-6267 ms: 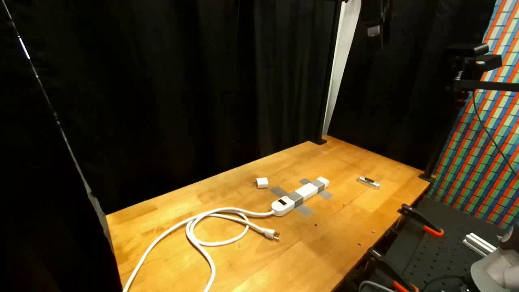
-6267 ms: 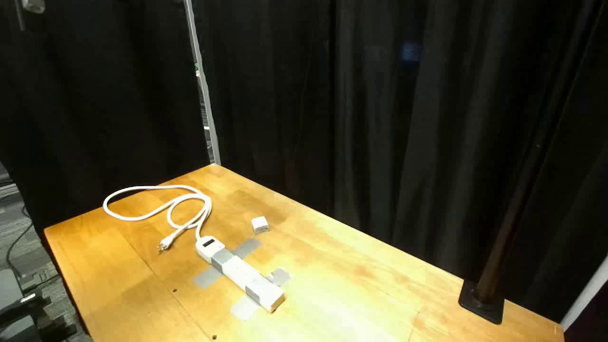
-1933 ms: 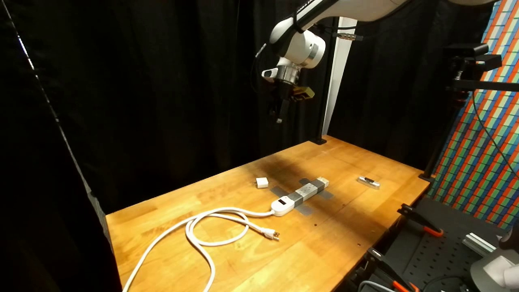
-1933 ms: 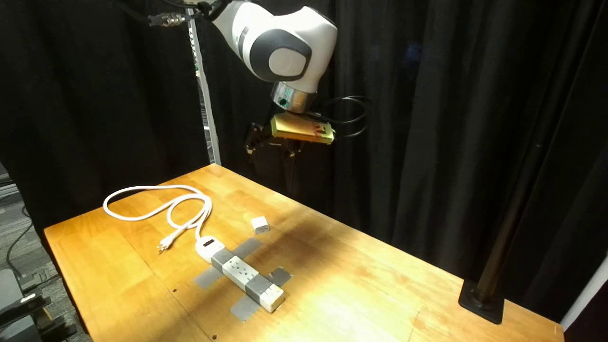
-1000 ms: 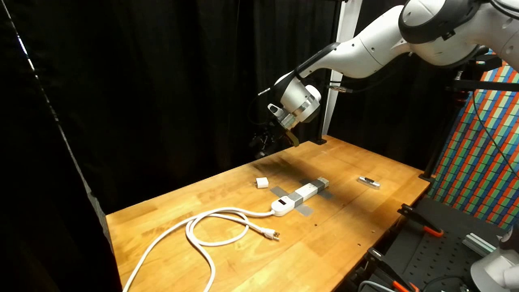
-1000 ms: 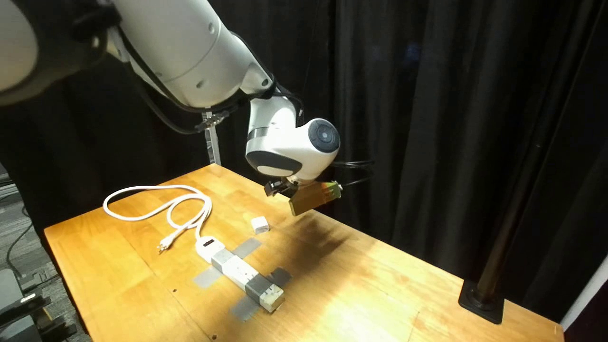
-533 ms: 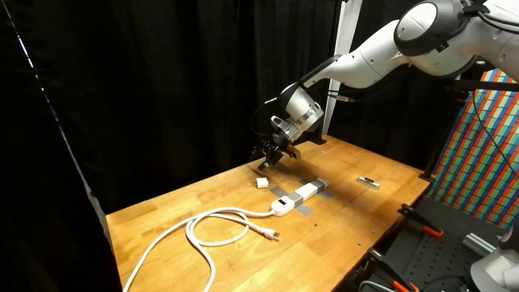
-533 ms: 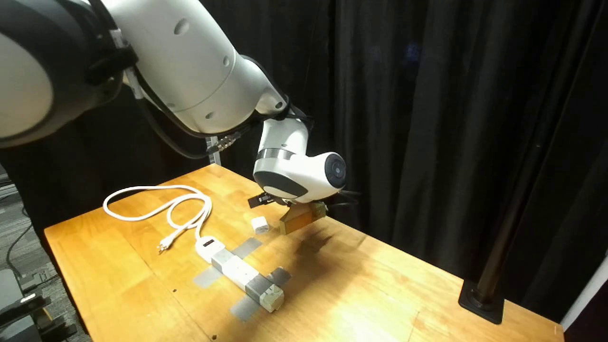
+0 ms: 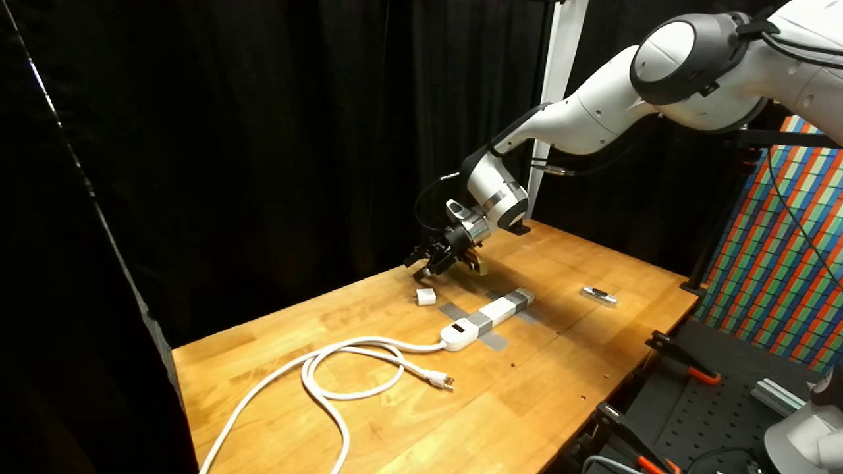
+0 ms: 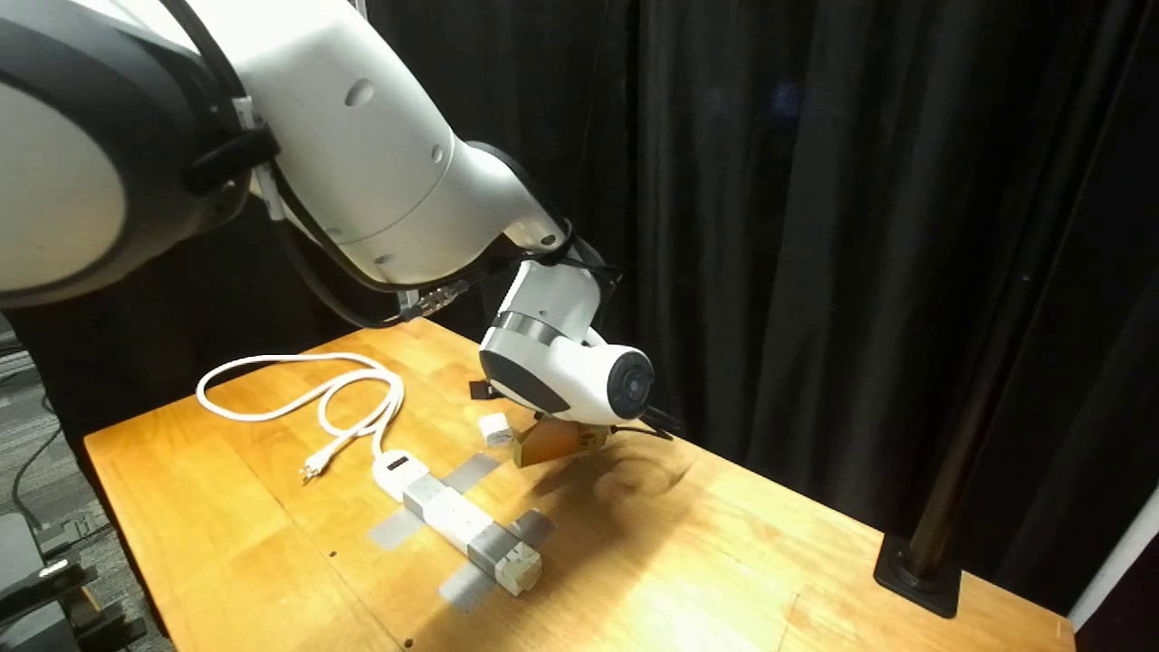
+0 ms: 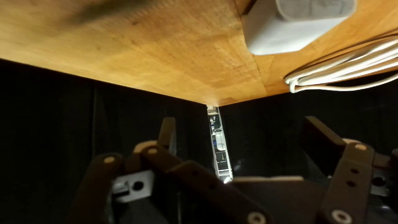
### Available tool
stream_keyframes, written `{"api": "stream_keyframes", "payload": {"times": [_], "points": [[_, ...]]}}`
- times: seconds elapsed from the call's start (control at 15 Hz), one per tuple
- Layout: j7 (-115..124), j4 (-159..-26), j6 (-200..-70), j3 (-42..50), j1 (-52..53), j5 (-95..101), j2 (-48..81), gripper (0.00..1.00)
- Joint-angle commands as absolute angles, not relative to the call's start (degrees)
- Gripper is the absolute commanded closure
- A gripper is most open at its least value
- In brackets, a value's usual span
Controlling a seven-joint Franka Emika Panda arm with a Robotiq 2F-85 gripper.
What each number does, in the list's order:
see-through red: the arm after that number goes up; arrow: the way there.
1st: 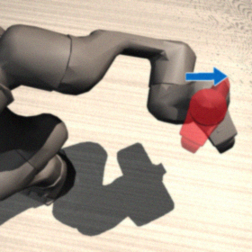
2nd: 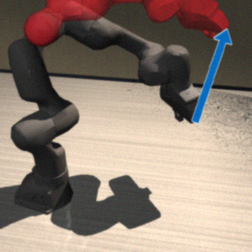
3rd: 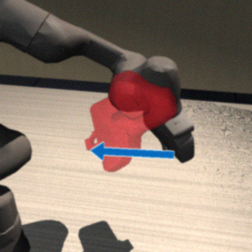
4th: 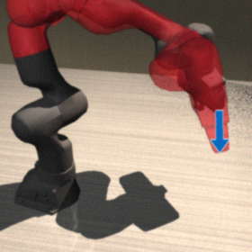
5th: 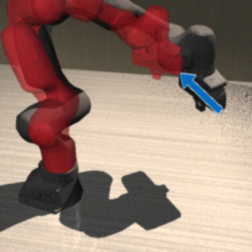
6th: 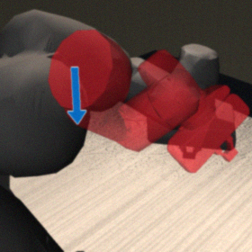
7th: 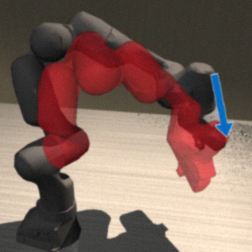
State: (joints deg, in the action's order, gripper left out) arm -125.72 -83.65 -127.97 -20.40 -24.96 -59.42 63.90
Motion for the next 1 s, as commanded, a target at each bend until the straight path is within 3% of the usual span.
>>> {"api": "stream_keyframes", "payload": {"times": [0.0,0.4,0.93], "points": [[-128.63,-83.0,-131.36,-17.11,-20.8,-66.93,64.74,0.0],[-134.75,-86.96,-140.43,-12.78,-16.09,-77.86,63.41,0.0],[-145.97,-95.89,-139.42,-8.13,-13.93,-84.96,56.62,0.0]]}}
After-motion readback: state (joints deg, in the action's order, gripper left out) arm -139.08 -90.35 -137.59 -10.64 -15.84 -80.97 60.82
